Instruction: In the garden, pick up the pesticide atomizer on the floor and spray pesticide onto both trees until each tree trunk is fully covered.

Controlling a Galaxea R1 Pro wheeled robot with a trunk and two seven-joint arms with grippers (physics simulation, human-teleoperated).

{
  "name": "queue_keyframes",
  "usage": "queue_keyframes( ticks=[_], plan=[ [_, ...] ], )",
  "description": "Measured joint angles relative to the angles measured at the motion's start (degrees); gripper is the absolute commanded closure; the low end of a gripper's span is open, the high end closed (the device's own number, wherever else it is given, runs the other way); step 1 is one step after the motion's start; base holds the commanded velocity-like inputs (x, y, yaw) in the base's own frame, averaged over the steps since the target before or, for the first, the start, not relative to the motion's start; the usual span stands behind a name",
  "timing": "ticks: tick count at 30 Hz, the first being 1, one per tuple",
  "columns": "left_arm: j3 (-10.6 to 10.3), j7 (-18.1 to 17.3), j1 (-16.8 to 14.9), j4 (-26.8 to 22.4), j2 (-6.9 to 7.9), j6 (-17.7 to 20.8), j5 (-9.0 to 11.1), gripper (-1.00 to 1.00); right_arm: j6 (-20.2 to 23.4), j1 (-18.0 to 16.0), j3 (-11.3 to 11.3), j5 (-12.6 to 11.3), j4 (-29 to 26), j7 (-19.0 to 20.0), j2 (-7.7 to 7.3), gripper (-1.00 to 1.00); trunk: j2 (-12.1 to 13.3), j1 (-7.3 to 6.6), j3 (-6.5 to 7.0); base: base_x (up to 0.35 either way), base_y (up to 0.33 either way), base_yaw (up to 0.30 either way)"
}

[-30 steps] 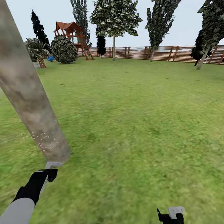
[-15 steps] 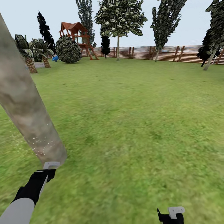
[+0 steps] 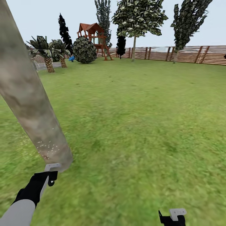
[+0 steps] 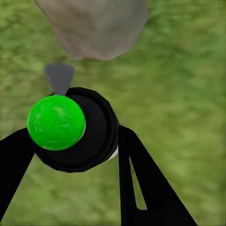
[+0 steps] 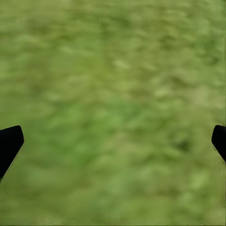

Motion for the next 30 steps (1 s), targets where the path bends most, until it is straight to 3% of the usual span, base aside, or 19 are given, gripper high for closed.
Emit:
queue_keyframes(
  ticks=[12,23,30],
  plan=[
    [-0.1,0.1,0.0,-0.1,0.0,0.1,-0.2,1.0,0.0,0.0,0.0,0.0,0.0,0.0,0.03,-1.0,0.0,0.0,0.0,0.055,-0.264,0.269],
    [-0.1,0.1,0.0,0.0,0.09,0.1,-0.2,1.0,0.0,0.0,0.1,0.1,0.1,0.2,0.22,-1.0,0.0,0.0,0.0,0.2,-0.227,0.022],
    [-0.2,0.2,0.0,0.1,0.09,0.1,-0.2,1.0,0.0,0.0,0.1,0.1,0.0,0.2,0.21,-1.0,0.0,0.0,0.0,0.222,-0.214,0.257]
  ],
)
